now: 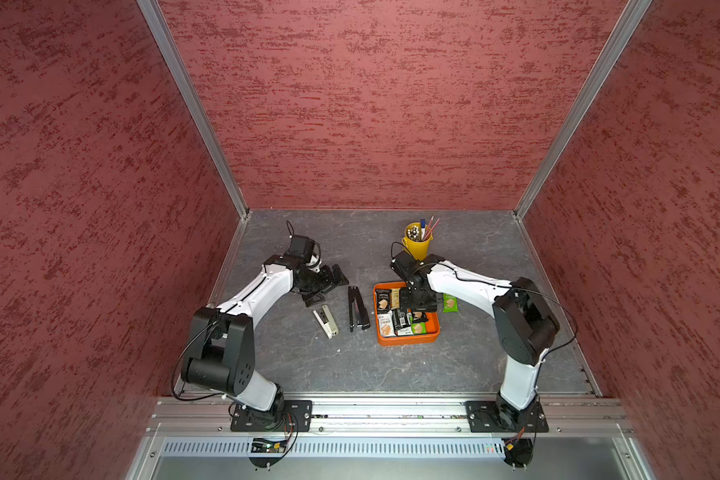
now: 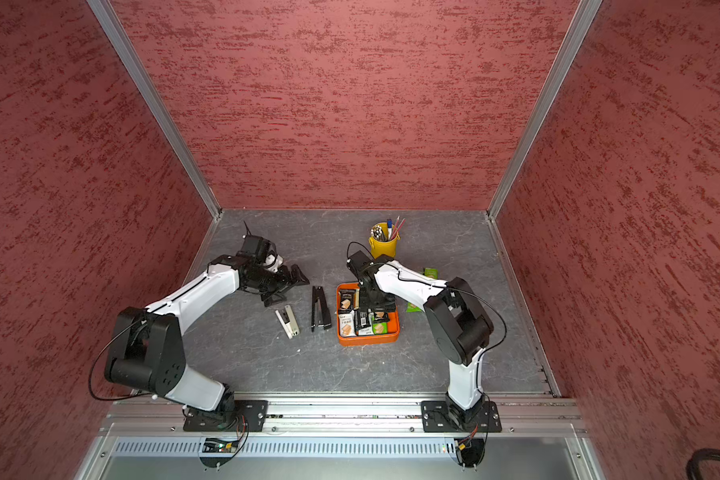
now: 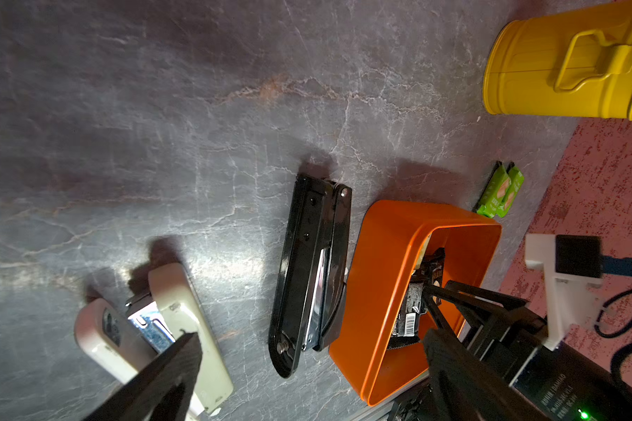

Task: Take the cookies out of the storage box
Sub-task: Pick up the cookie from the storage box.

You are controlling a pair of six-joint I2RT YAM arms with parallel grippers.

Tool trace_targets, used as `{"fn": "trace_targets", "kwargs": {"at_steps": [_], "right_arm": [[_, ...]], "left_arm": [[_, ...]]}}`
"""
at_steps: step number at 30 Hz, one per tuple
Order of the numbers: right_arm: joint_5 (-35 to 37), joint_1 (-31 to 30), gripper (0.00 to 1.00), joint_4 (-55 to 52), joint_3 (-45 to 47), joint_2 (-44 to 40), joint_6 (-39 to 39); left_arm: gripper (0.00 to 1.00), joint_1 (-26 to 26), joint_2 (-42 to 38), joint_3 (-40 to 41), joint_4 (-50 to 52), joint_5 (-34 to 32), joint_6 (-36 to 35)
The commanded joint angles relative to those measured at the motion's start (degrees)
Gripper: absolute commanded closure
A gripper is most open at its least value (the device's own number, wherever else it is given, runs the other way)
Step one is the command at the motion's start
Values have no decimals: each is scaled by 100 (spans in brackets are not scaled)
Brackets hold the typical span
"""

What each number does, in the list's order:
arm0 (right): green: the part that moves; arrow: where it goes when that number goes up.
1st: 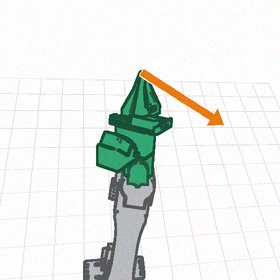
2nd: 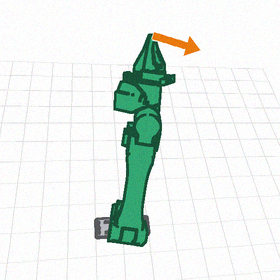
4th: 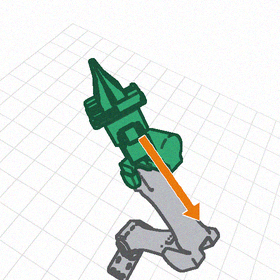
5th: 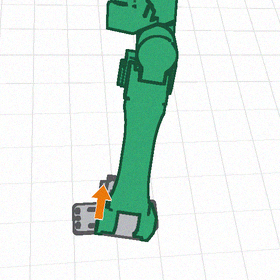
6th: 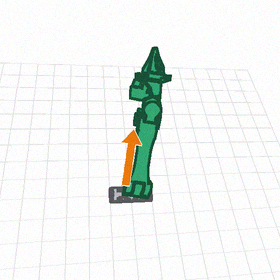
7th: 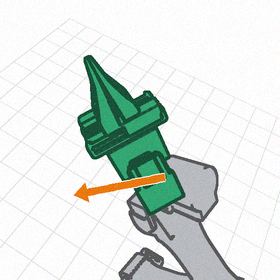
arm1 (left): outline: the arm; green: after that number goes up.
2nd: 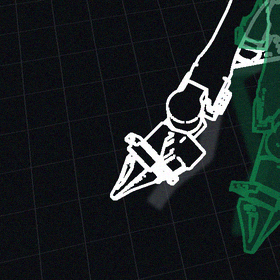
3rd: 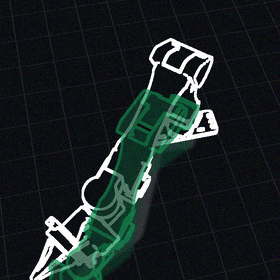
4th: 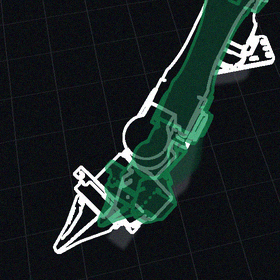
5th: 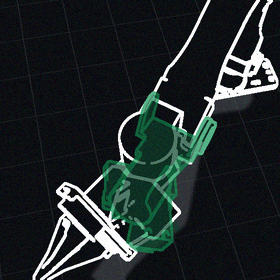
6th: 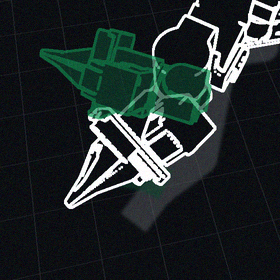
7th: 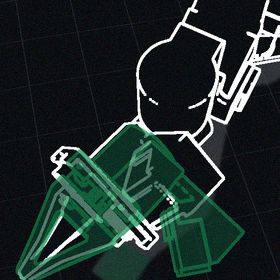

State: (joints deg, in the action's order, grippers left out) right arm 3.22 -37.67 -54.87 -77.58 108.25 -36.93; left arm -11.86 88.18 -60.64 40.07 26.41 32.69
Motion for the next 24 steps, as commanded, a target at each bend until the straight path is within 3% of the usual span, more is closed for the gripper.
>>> {"fn": "trace_targets", "kwargs": {"at_steps": [1, 15, 24], "right_arm": [[7, 89, 36, 114, -24, 125, 137], [-38, 214, 43, 244, 77, 272, 210], [138, 210, 63, 179, 53, 324, 274]], "left_arm": [[0, -10, 24, -147, 83, -110, -43], [0, -15, 76, -229, 150, -179, -56], [0, -10, 57, -190, 145, -181, -28]]}}
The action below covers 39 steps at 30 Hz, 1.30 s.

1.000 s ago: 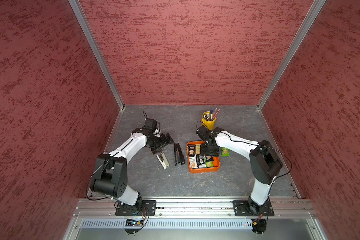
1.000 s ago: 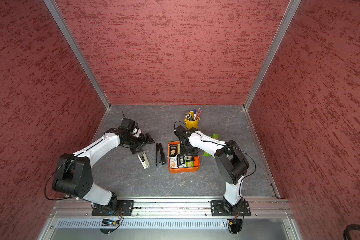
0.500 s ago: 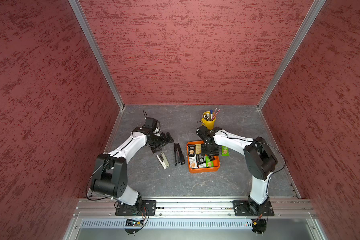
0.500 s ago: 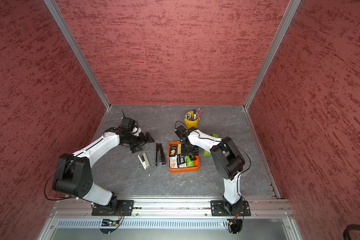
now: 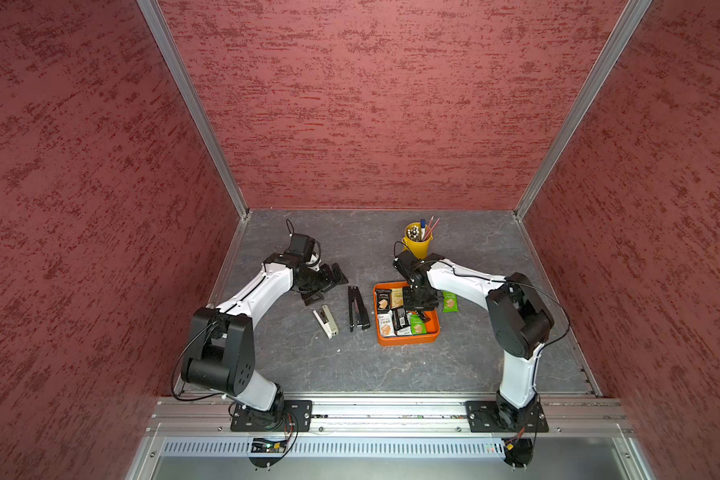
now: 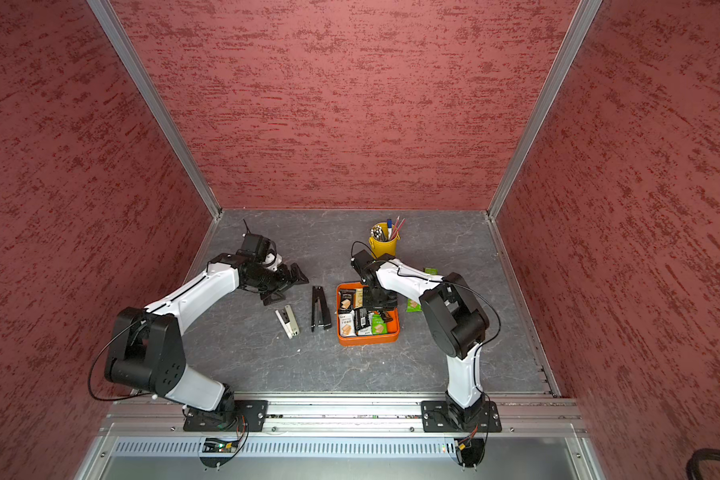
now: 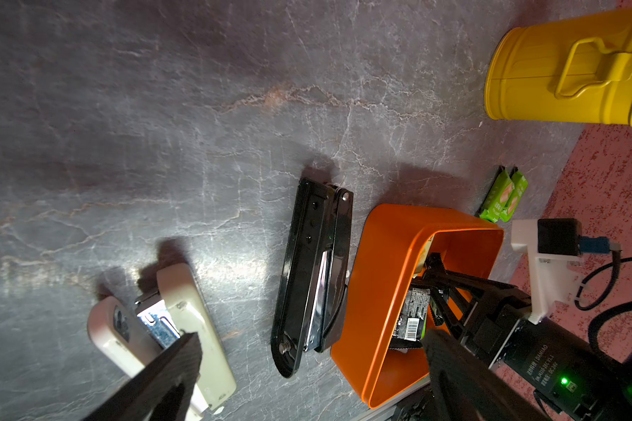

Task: Take the cookies out of the storage box
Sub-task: Pick up the cookie from the storage box.

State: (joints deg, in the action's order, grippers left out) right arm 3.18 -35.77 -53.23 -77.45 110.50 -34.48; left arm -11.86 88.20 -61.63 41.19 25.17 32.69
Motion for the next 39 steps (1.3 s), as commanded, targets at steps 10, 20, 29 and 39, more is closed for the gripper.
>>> {"fn": "trace_targets", "kwargs": {"at_steps": [10, 20, 29, 39], "right_arm": [[467, 17, 75, -264, -157, 16, 151], [588, 17, 85, -440, -235, -100, 206], [233, 17, 89, -472, -440, -444, 188], [134, 73, 88, -675, -587, -1130, 211]], "left_arm": [[0, -25, -21, -3, -14, -64, 0], [0, -18, -44, 50, -69, -53, 7], [0, -23, -91, 97, -98, -30, 1], [0, -144, -5, -192, 46, -54, -87]]}}
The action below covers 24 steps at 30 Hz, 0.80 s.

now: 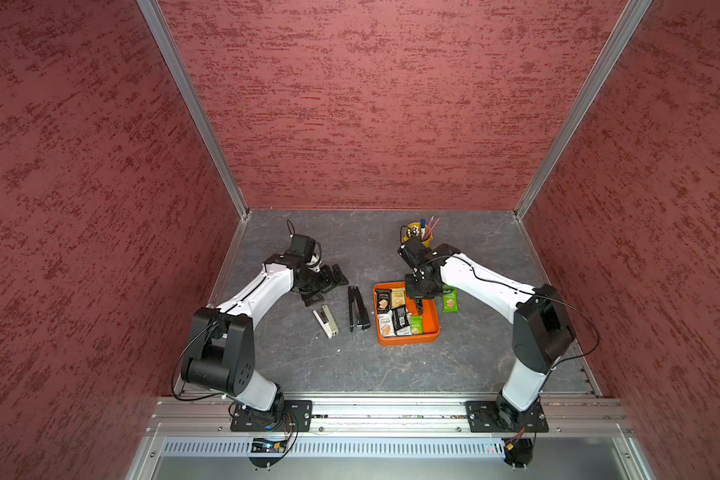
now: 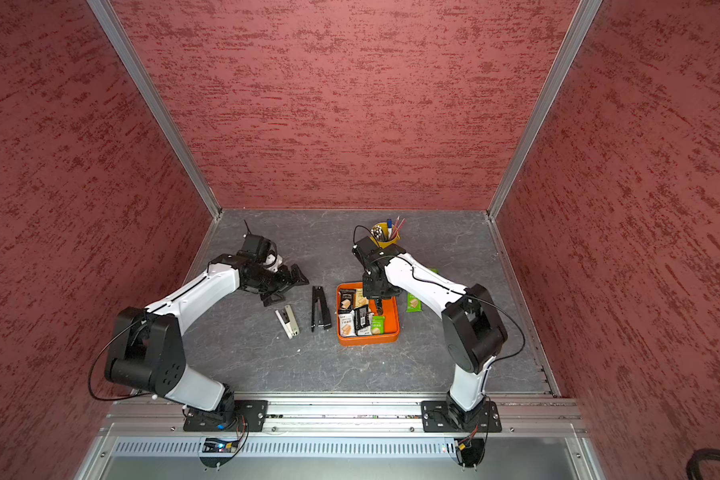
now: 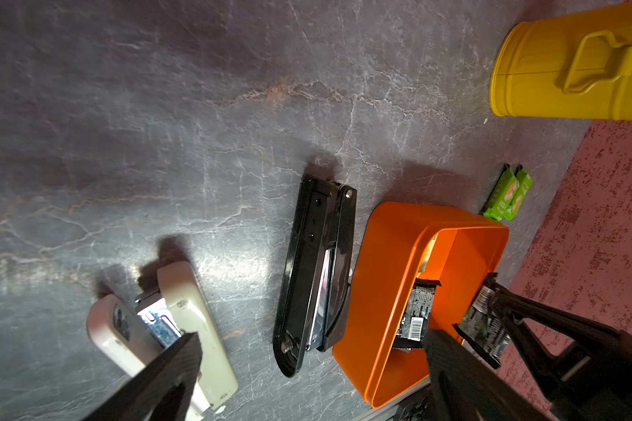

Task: Take the cookies out of the storage box
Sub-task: Pick up the cookie from the storage box, then place the cookie at the center of the board.

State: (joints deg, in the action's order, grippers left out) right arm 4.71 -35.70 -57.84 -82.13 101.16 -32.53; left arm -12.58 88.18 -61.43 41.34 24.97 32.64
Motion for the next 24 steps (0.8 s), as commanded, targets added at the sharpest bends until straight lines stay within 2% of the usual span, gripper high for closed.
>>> {"fn": "trace_targets", "kwargs": {"at_steps": [1, 6, 14, 24], "right_arm": [[23, 93, 88, -271, -113, -256, 55], [329, 357, 88, -629, -54, -395, 309], [801, 1123, 87, -838, 220, -433, 858], [1276, 1997, 86, -473, 509, 150, 1397]], "left_arm": [[0, -116, 28, -271, 48, -54, -90], [0, -353, 190, -549, 108, -174, -82], [0, -596, 408, -773, 85, -298, 82], [0, -701, 587, -985, 102, -505, 299]]}}
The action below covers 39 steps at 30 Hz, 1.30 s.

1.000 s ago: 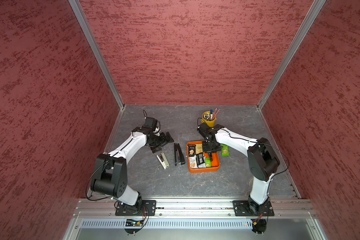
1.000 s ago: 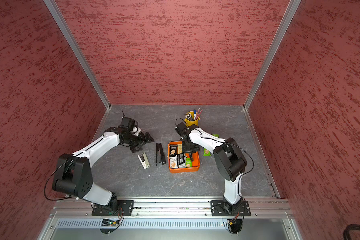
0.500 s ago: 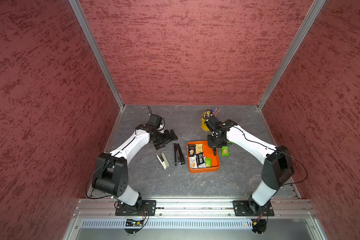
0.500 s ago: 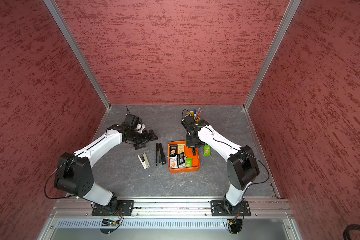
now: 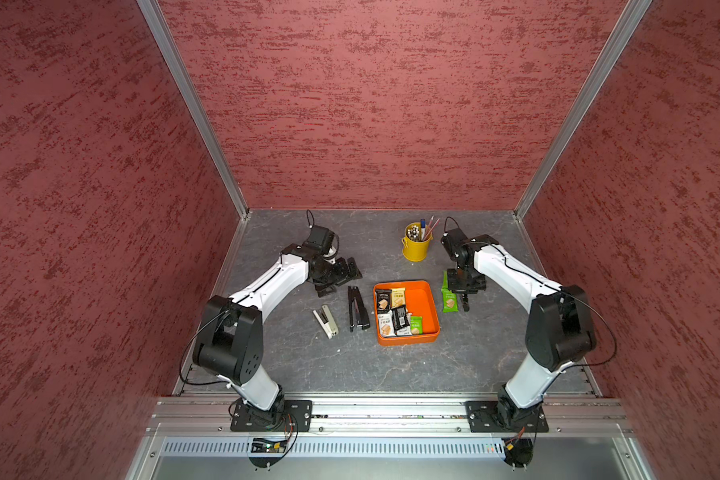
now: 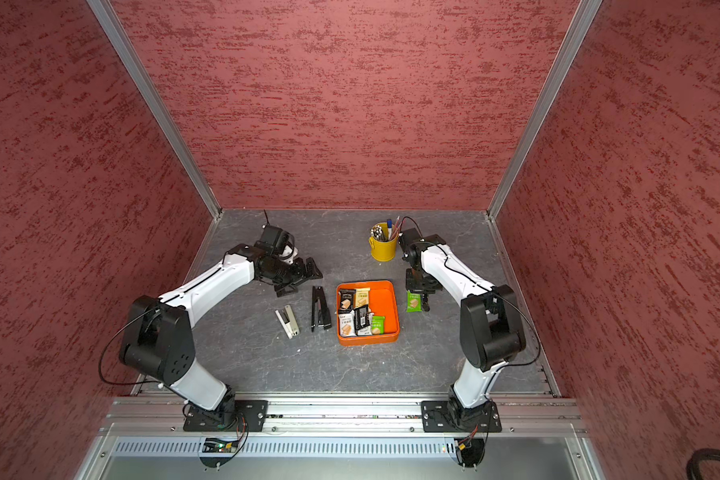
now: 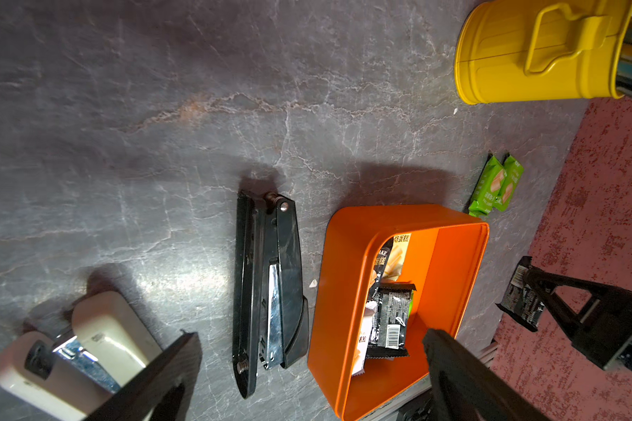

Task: Take the cookies out of the storage box
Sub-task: Place the cookie at the center of the board.

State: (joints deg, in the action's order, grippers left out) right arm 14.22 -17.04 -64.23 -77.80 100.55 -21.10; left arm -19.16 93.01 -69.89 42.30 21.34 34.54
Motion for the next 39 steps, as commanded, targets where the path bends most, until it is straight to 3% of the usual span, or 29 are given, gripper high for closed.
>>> {"fn": "trace_targets", "kwargs": {"at_steps": [1, 7, 16, 21, 32, 39], "right_arm": [[376, 179, 86, 207, 58, 307, 301], [678, 395, 86, 329, -136, 870, 551], [458, 534, 84, 582, -270, 1203, 722], [275, 531, 78, 660, -259, 1283, 663], [-562, 531, 54, 775, -84, 361, 204], [-1721, 530, 52, 1167, 406, -645, -281]], "left_arm": [[0, -44, 111, -135, 6, -171, 145], [0, -97, 120, -94, -5, -335, 322], [0, -176, 186, -106, -39, -455, 516], [0, -229, 183, -112, -38, -469, 524], [0, -220, 85, -107, 24, -373, 239], [0, -177, 47, 9, -5, -156, 74]]}}
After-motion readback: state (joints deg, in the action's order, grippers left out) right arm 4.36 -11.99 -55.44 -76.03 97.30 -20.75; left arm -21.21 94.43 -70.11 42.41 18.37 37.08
